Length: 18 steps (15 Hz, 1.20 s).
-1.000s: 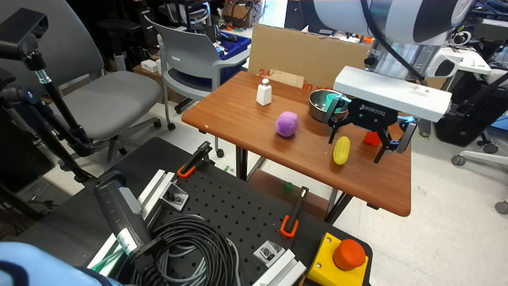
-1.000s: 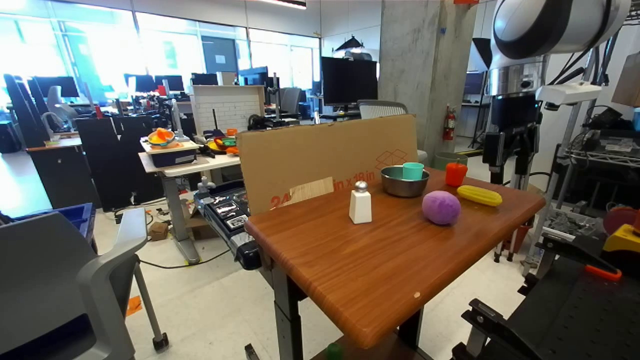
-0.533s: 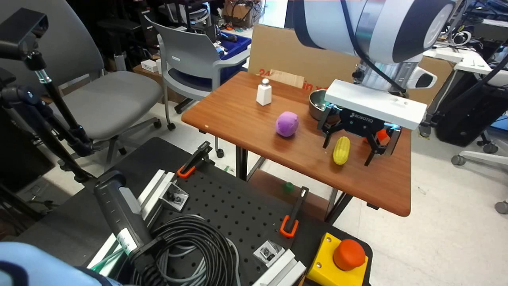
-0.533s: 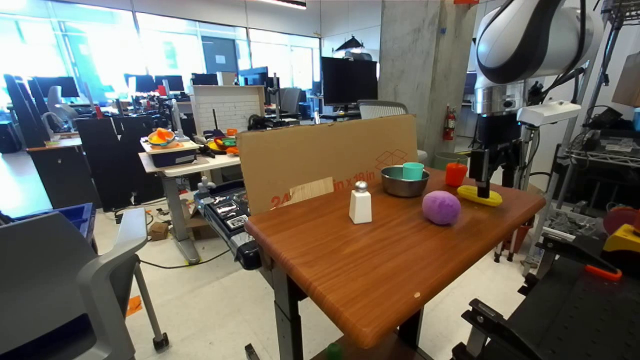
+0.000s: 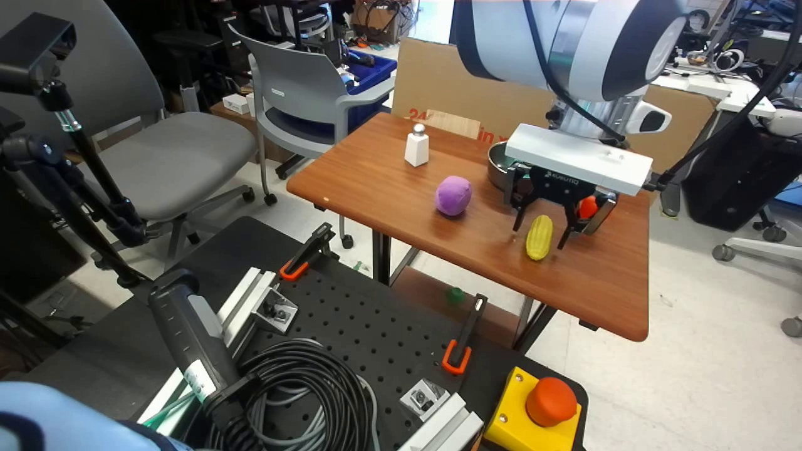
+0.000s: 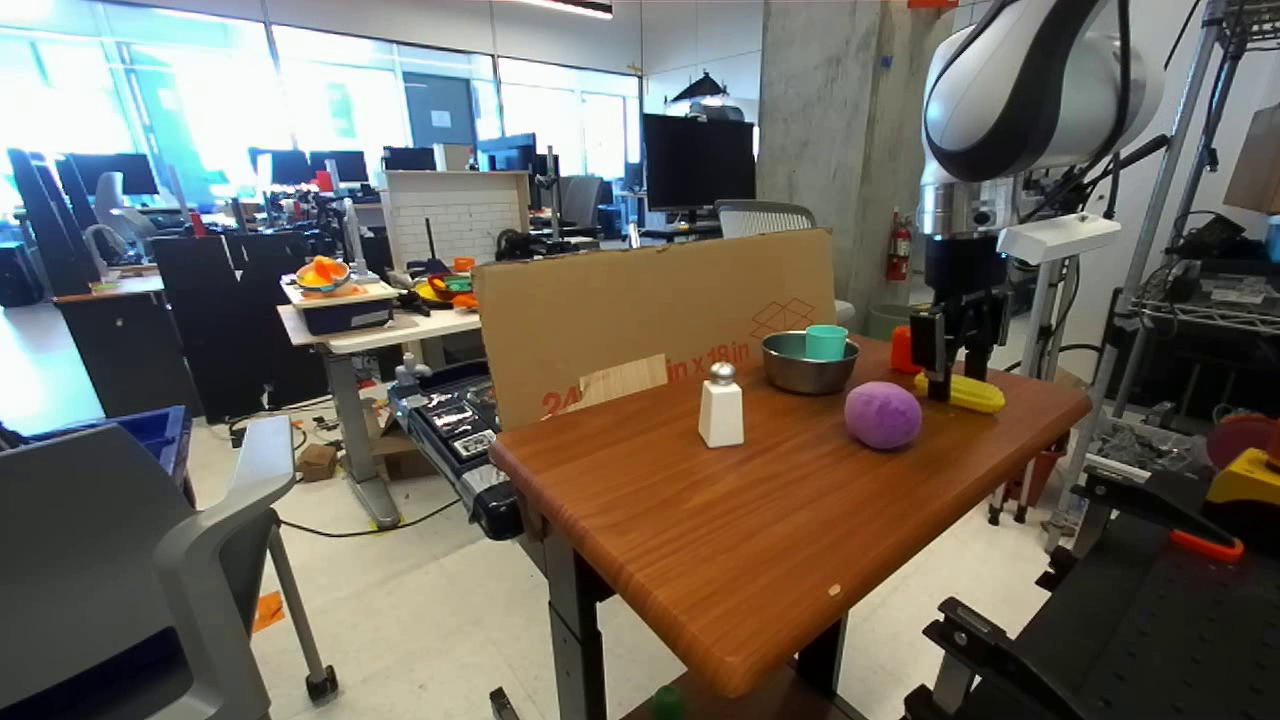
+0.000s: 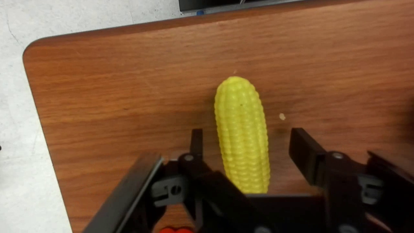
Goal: Pick up the corn plush toy and put it on the left side of the table
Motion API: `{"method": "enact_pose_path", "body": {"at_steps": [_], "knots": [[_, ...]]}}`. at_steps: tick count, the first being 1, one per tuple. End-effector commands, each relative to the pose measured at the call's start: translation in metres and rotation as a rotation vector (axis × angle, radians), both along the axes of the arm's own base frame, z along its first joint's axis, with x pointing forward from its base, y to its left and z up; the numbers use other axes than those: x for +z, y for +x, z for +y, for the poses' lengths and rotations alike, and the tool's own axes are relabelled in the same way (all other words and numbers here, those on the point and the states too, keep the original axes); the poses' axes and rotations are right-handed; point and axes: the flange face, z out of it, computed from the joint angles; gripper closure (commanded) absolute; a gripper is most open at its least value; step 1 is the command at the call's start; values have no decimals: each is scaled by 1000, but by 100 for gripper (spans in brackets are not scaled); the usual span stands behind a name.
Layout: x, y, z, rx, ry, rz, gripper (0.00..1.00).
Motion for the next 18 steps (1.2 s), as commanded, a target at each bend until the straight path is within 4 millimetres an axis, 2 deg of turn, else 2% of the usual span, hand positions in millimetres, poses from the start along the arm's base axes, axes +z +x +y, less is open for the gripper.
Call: {"method": "enact_pose_path", "body": {"at_steps": [1,5,7,9,13,15,18], "knots": [[-1,7,-6,-5,1,-14,62],[23,9,-4,-1,-3,-2,89],[45,15,6,4,6,-2,90],[80,17,30,38,60,16,90],[157,11,106,133,185,-13,90],[178,6,144,181,224,-24,90],[186,-6,185,266,261,-28,90]]}}
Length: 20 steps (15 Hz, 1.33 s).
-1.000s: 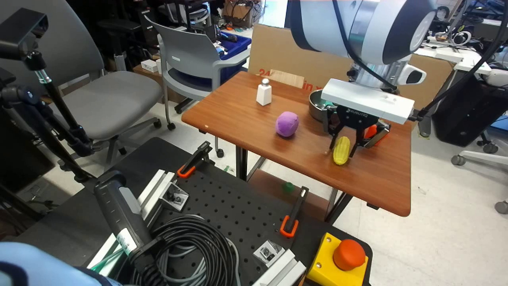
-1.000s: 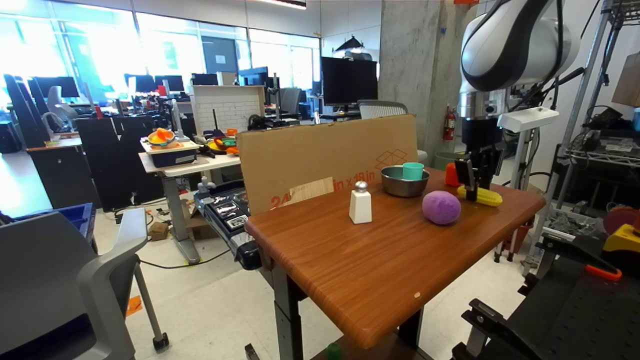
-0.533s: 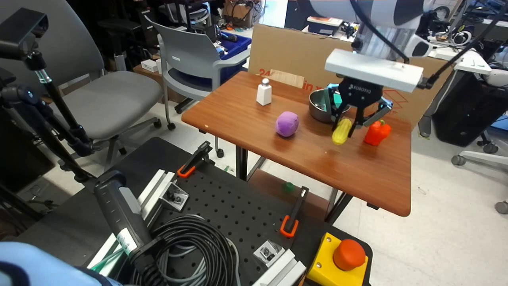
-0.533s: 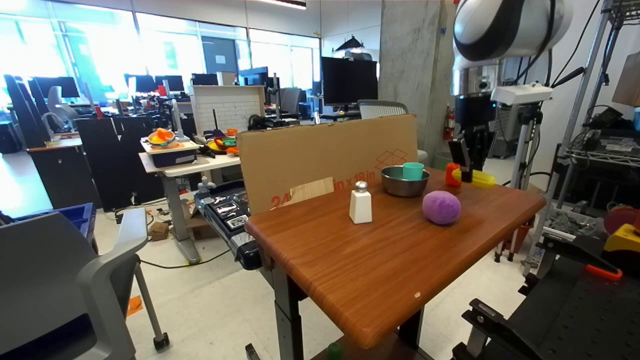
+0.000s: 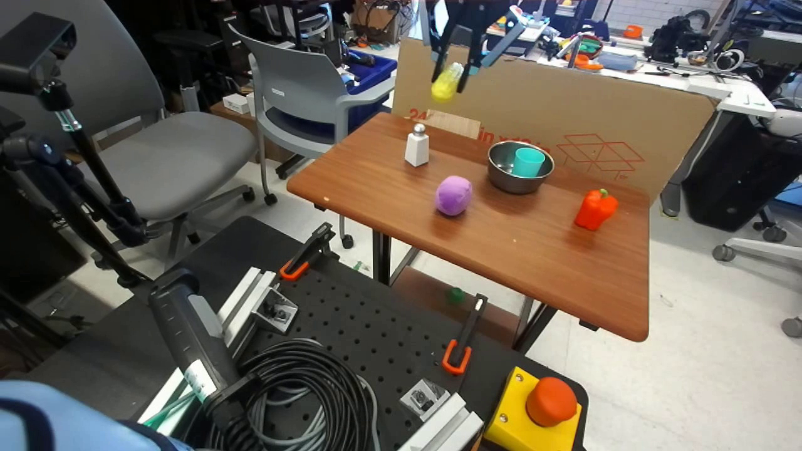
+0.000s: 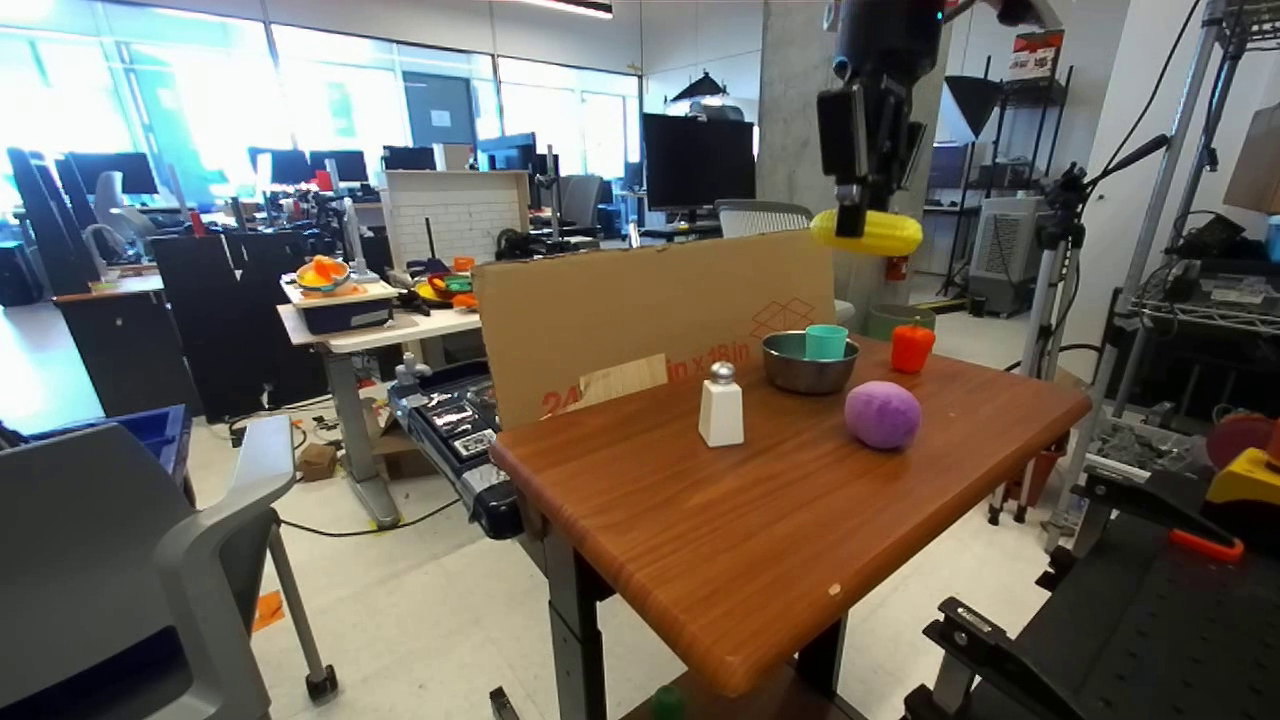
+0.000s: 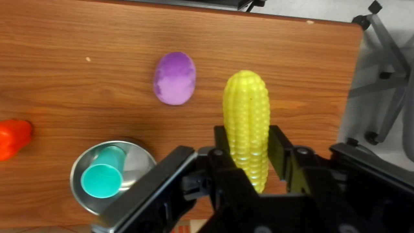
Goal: Pick up the corn plush toy and put it on the left side of the table
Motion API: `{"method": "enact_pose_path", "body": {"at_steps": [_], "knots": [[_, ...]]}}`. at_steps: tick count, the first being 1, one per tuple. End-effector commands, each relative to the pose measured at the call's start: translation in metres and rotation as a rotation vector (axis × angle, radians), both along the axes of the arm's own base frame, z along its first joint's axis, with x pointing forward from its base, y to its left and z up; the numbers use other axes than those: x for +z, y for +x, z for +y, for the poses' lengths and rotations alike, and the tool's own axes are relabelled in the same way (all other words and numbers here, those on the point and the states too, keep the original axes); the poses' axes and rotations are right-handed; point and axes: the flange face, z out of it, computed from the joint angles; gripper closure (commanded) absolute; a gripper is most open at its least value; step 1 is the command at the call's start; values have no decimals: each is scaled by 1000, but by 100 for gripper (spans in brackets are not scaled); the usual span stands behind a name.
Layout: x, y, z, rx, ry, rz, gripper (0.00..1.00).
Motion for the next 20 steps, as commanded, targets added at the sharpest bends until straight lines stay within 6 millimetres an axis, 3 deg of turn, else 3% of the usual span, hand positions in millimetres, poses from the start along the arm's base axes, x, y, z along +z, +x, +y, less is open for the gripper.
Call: {"method": "enact_pose_path", "body": {"at_steps": [1,3,7,10,13,17,20], "knots": [[-2,-21,33,102,53,2,90],[-23,-30,45,153,63,23,90],[-88,-47,52,229,31,107,90],[-137,-50,52,242,0,135,90],[-172,-48,56,264,-26,133,90],[-200,-47,69,301,-46,132,90],[-196,-44,77,324,-55,118,90]]}}
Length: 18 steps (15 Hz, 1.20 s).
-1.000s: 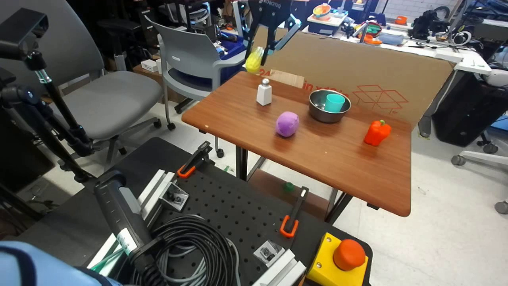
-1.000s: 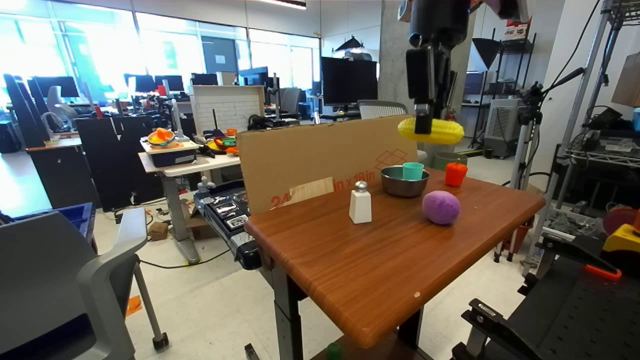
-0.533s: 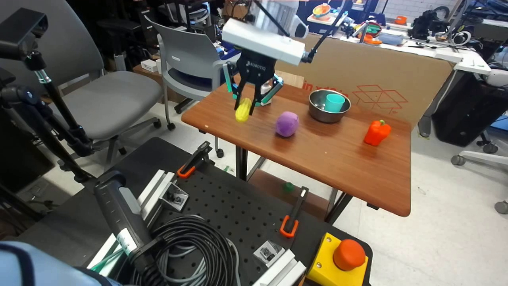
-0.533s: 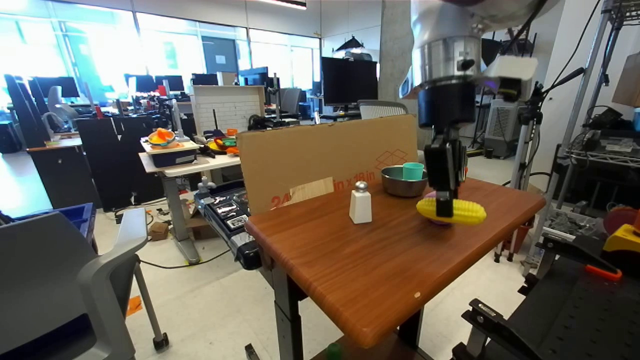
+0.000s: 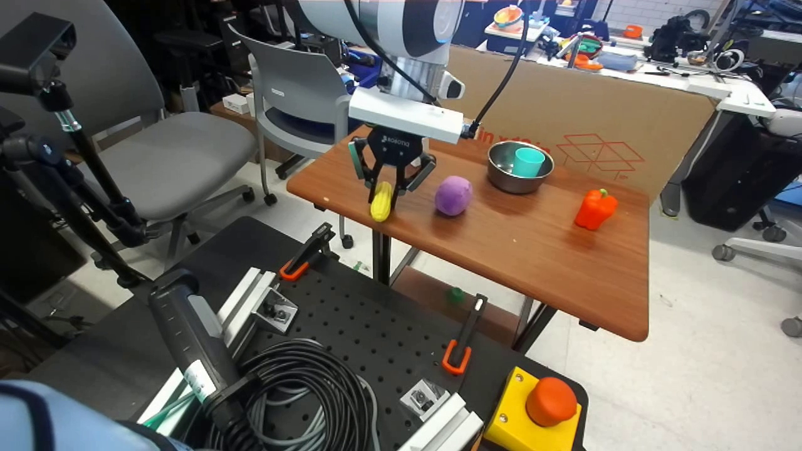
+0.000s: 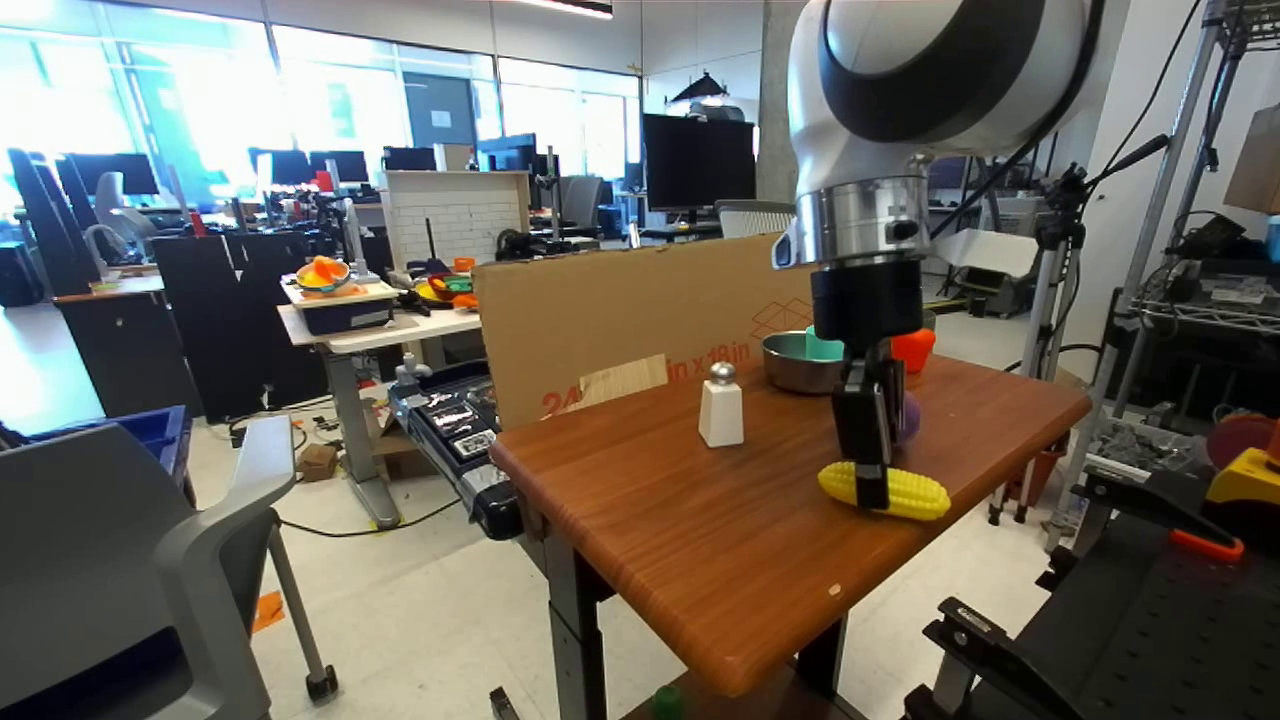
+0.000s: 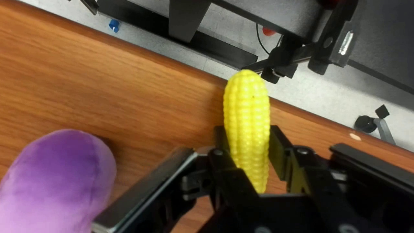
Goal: Pick up the corn plush toy and put it on the left side of the table
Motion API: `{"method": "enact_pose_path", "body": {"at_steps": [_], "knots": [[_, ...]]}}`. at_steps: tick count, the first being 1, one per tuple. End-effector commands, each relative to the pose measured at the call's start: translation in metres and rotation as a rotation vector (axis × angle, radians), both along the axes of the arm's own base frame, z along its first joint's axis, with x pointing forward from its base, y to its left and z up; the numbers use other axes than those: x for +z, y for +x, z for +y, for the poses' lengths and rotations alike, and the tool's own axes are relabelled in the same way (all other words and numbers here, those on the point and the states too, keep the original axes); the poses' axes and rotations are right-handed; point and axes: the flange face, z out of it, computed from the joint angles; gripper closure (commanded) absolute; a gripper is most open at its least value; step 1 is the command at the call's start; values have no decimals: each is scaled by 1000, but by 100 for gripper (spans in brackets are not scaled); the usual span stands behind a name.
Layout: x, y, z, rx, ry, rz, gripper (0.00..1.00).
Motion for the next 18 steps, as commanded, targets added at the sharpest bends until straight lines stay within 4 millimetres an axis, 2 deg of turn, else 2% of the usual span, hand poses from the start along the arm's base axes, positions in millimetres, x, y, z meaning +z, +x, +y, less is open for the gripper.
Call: {"method": "enact_pose_path", "body": {"at_steps": [1,4,5,6,7,11,12,13,16,17,18], "knots": [[-5,7,12,26,-8,-38,90],[1,11,17,25,-19,-78,90],[3,12,18,25,-26,-95,40],[5,14,19,19,-29,-109,39],[9,15,19,12,-29,-119,34],[36,21,15,-32,-24,-107,5],[47,20,13,-43,-23,-92,0],[64,19,9,-54,-16,-78,0],[126,17,-19,-141,-31,-45,0],[84,23,-3,-87,-30,-46,0],[105,24,-12,-106,-35,-49,0]]}}
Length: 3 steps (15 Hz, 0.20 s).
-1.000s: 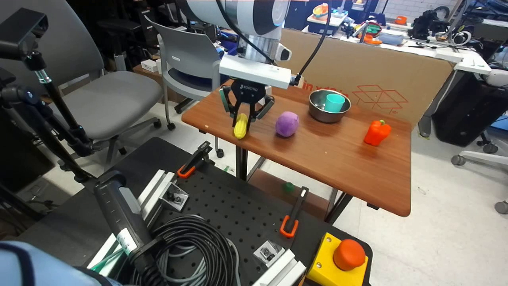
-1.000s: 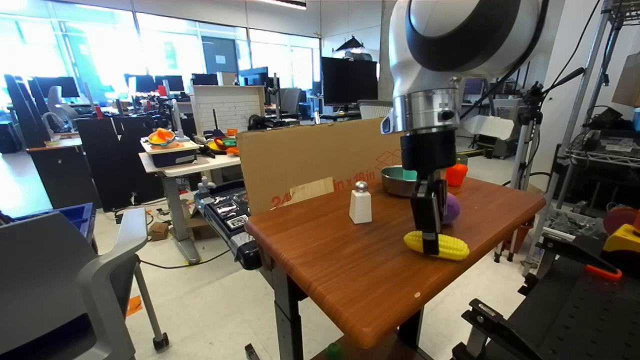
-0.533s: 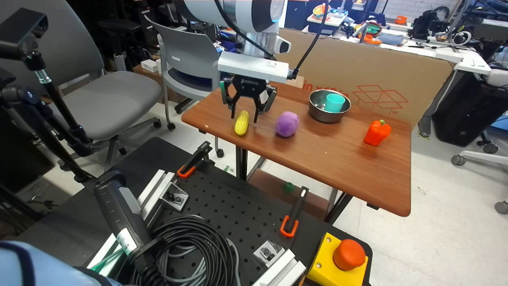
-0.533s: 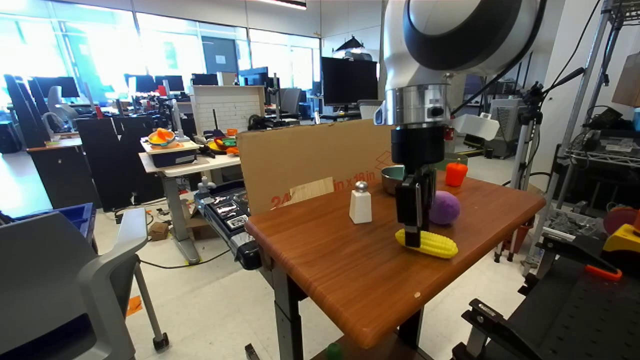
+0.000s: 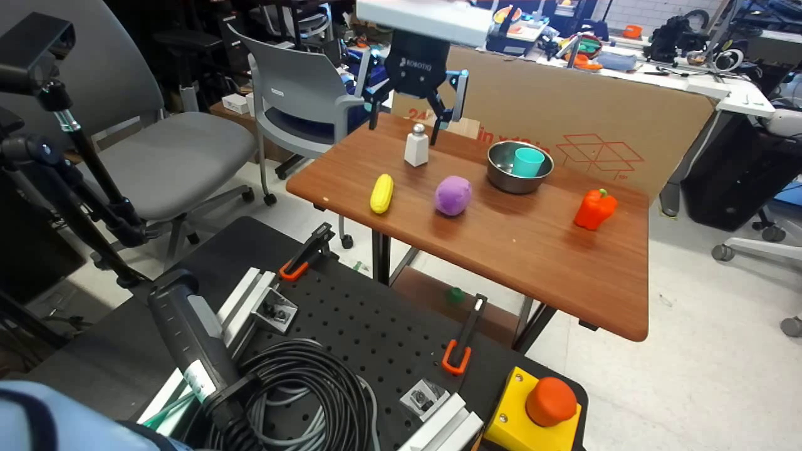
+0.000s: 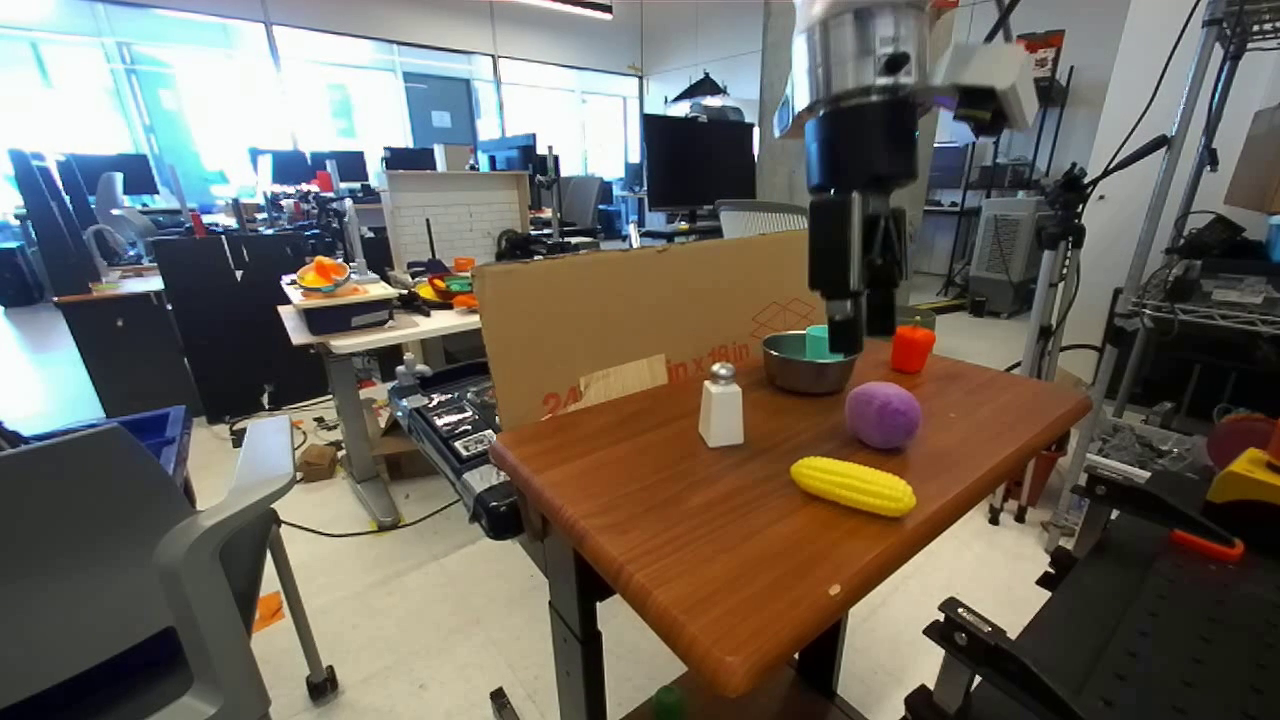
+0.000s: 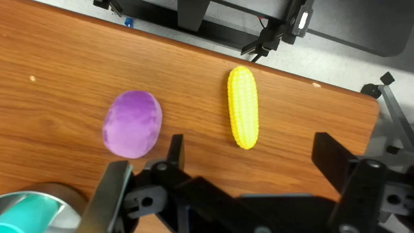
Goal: Pick up the corn plush toy and put it on the left side of the table
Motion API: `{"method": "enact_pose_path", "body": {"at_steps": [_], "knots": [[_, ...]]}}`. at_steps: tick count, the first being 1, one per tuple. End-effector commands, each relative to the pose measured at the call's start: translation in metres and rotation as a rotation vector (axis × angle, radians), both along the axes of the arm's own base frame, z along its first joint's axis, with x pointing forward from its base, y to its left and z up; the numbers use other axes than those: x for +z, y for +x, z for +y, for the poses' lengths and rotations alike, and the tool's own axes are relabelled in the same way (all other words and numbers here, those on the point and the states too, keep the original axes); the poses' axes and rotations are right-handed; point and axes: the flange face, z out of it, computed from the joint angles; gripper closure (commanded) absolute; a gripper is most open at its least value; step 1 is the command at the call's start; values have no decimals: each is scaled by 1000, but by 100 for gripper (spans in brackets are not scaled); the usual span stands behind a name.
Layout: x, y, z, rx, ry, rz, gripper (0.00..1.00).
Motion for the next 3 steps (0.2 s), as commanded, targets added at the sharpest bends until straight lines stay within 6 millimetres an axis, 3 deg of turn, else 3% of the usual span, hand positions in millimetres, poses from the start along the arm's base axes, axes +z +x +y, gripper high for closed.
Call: {"method": "enact_pose_path", "body": {"at_steps": [1,3], "knots": [[15,-1,-6,-11,-2,-6,0],[26,-3,-9,-18,-3,-13,0]]}}
